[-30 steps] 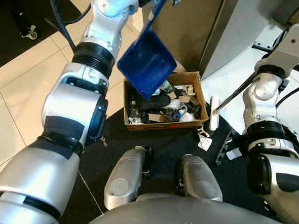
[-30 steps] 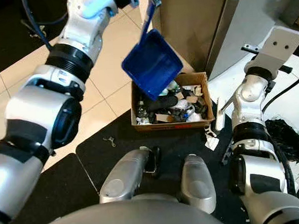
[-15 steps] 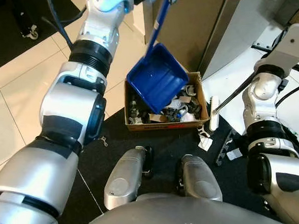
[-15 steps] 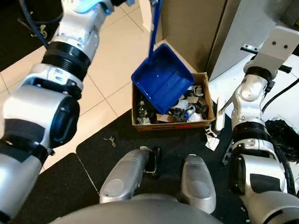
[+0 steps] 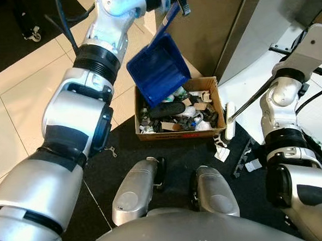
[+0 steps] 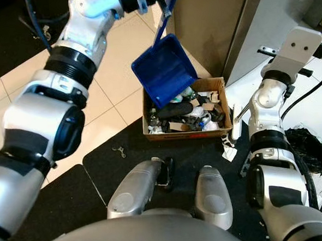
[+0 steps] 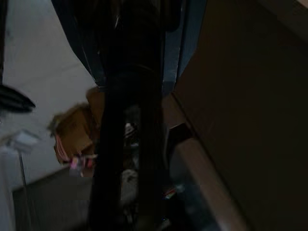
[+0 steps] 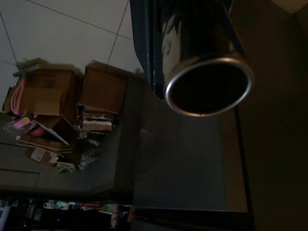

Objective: Sweep floor

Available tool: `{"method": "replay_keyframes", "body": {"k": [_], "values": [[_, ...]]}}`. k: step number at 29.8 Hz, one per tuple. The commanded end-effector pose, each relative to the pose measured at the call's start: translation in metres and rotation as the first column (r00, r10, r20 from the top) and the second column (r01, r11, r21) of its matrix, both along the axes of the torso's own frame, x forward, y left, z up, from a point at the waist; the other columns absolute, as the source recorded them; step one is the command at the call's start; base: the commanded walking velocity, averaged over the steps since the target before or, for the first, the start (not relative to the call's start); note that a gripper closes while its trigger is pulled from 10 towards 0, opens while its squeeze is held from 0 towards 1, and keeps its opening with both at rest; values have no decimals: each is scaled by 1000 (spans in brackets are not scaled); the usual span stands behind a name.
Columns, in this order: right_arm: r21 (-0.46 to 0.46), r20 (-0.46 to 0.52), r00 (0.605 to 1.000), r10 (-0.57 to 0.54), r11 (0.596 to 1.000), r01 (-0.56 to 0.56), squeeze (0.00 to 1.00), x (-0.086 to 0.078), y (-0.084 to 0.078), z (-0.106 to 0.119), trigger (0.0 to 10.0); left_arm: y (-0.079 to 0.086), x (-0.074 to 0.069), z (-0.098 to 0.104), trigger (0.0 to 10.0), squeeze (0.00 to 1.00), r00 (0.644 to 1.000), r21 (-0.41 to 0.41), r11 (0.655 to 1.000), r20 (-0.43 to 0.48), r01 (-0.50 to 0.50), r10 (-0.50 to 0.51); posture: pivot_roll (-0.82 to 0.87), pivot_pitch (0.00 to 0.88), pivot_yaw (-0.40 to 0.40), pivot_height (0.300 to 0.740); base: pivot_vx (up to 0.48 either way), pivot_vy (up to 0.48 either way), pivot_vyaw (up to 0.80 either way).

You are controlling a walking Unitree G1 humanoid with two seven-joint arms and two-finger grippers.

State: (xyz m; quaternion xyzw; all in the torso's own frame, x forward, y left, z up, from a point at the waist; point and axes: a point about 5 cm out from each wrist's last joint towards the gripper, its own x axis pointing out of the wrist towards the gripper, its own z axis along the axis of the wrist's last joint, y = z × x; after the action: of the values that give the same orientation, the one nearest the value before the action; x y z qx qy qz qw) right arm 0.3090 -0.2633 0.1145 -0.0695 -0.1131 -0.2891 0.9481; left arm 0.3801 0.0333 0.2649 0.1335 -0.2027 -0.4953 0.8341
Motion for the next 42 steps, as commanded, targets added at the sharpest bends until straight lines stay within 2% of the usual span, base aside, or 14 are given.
{"method": "replay_keyframes", "body": {"k": [1,4,7,9,11,15,18,19,25,28,32,36,38,42], "values": [[-11,20,1000,7,1000,-7,0,1,1,4,10000,-3,-4,4,10000,0,990,101,995,143,-22,7,81,3,95,740,0,0,0],[-13,18,1000,6,1000,-5,0,0,0,3,10000,-2,-1,17,10000,0,1000,-67,998,22,14,-13,72,5,97,740,0,0,0],[-12,16,1000,5,1000,-4,0,1,0,3,10000,-3,-3,4,10000,0,992,93,995,126,-31,20,80,2,94,740,0,0,0],[-12,17,1000,5,1000,-5,0,1,0,3,10000,-3,-2,5,10000,0,996,59,998,86,-18,13,74,2,97,740,0,0,0],[-11,18,1000,5,1000,-5,0,1,0,4,10000,-3,-6,0,10000,0,968,236,969,252,-70,8,81,1,92,740,0,0,0],[-11,18,1000,7,1000,-7,0,2,1,4,10000,-4,-4,11,10000,0,999,24,999,34,35,-36,78,1,93,740,0,0,0],[-10,17,1000,8,1000,-8,0,2,1,4,10000,-2,-7,1,10000,0,969,255,966,247,-46,-19,91,0,90,740,0,0,0],[-10,16,1000,9,1000,-9,0,2,2,3,10000,-3,-4,6,10000,0,994,138,990,111,-11,-4,90,0,92,740,0,0,0],[-9,16,1000,12,1000,-12,0,3,2,4,10000,-4,-8,-1,10000,0,980,230,973,195,-21,-25,93,0,88,740,0,0,0],[-10,18,1000,12,1000,-12,0,3,2,4,10000,-3,-6,6,10000,0,997,91,995,59,44,-50,79,2,92,740,0,0,0],[-12,15,1000,11,1000,-10,0,2,1,3,10000,-2,-7,4,10000,0,990,175,985,137,8,-32,83,2,89,740,0,0,0],[-13,15,1000,11,1000,-10,0,2,1,3,10000,0,-2,25,10000,0,995,-112,991,-70,66,-74,81,2,87,740,0,0,0],[-14,16,1000,12,1000,-11,0,3,1,4,10000,2,-3,18,10000,0,984,128,990,175,-62,39,81,2,84,740,0,0,0],[-15,17,1000,12,1000,-12,0,3,0,4,10000,0,-10,6,10000,0,927,322,941,374,-105,-24,80,3,84,740,0,0,0]]}}
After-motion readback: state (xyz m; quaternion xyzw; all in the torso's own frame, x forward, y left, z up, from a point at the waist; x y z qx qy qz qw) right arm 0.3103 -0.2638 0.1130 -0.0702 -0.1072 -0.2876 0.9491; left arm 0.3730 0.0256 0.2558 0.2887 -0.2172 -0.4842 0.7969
